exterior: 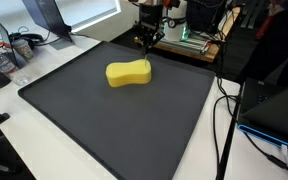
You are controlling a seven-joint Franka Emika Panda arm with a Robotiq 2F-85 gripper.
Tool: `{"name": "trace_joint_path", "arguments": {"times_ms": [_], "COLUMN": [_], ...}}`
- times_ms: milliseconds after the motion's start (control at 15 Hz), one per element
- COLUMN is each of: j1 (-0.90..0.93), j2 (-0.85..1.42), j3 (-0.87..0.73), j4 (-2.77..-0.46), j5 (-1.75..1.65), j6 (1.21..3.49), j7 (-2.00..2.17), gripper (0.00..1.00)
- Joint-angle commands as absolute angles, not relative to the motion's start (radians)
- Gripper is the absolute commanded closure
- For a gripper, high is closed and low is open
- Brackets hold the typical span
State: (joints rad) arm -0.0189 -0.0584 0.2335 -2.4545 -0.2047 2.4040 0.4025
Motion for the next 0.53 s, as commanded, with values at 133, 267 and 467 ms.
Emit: {"name": "trace_joint_path", "arguments": {"times_ms": [133, 267, 467], "j1": [0.030, 0.043, 0.061], "j2": [0.058, 0.086, 0.115], "j3": [0.160, 0.143, 0.123], "j4": [-2.421, -2.420, -2.417], "j5": [-0.258, -0.255, -0.251], "j6": [2.456, 2.471, 2.480], "j7": [0.450, 0.450, 0.449], "gripper": [0.97, 0.97, 0.97]}}
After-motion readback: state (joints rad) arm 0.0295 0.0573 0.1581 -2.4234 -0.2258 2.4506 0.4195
